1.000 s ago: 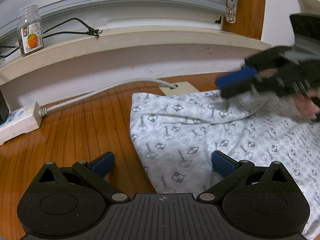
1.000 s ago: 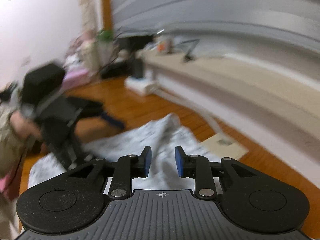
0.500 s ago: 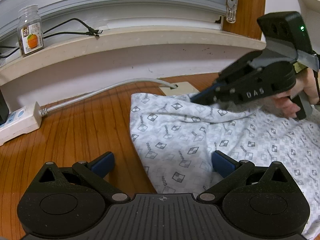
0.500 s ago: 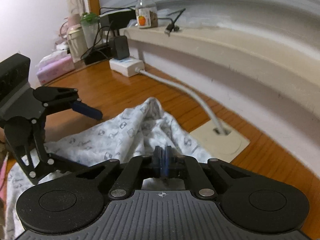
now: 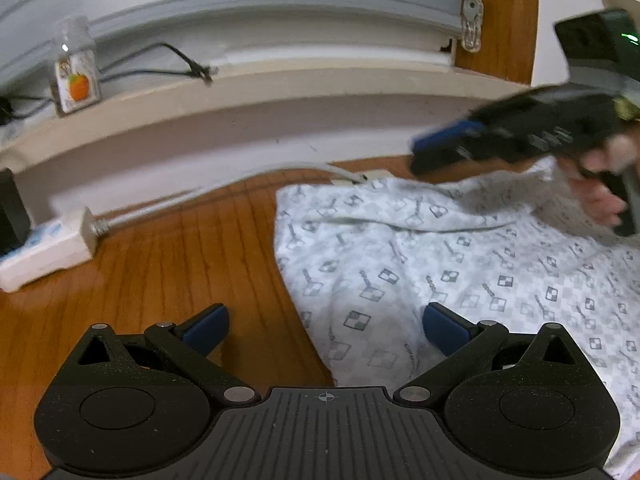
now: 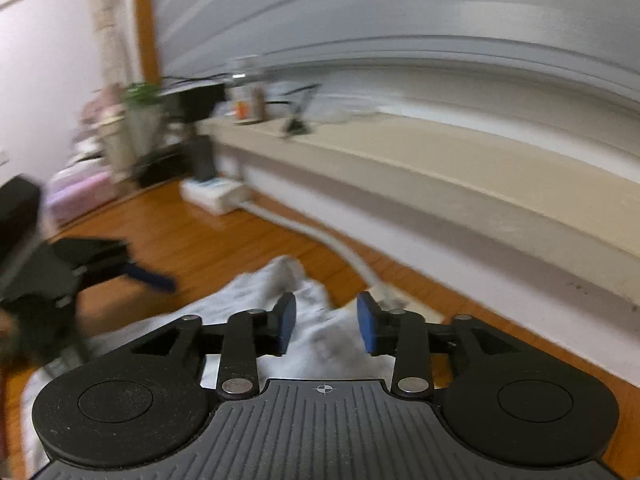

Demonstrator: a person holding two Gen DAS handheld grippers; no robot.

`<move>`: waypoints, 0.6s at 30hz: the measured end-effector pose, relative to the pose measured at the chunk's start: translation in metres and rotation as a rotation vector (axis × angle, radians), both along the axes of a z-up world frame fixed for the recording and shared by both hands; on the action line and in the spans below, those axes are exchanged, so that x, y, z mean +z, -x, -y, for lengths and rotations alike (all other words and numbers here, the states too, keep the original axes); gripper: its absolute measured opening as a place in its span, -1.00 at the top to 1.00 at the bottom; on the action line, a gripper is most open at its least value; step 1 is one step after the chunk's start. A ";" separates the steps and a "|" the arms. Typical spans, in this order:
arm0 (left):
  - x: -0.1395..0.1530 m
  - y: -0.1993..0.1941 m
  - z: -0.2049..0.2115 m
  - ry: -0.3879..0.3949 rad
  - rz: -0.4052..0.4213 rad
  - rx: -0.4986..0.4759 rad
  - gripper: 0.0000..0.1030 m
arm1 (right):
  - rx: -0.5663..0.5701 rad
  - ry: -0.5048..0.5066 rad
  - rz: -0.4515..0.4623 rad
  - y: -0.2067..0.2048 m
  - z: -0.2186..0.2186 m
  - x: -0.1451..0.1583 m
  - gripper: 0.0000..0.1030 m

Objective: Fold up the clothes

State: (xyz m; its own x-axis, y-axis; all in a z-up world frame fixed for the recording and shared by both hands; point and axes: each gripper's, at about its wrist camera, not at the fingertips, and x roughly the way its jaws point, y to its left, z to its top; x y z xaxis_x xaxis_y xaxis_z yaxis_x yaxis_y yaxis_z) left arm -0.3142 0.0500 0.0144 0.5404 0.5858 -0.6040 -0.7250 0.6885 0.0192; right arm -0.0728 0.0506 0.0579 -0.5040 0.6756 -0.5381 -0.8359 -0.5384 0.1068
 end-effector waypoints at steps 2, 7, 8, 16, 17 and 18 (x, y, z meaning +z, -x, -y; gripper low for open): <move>0.005 0.008 0.007 -0.060 0.041 0.025 -0.91 | 0.077 0.026 0.024 0.004 0.012 -0.001 0.16; 0.005 0.023 0.005 -0.034 0.050 0.056 -0.44 | 0.124 0.057 0.175 0.017 0.018 -0.011 0.46; 0.003 0.024 0.003 -0.021 0.037 0.055 -0.41 | 0.102 0.053 0.181 0.016 0.013 -0.010 0.93; 0.002 0.029 -0.001 0.008 0.022 0.050 -0.41 | -0.266 -0.082 0.158 0.003 -0.019 0.001 0.57; 0.006 0.028 0.001 -0.011 0.033 0.048 -0.40 | -0.253 -0.076 0.149 0.001 -0.015 0.001 0.36; 0.011 0.027 0.003 -0.029 0.047 0.045 -0.39 | -0.239 -0.080 0.144 -0.001 -0.010 0.002 0.30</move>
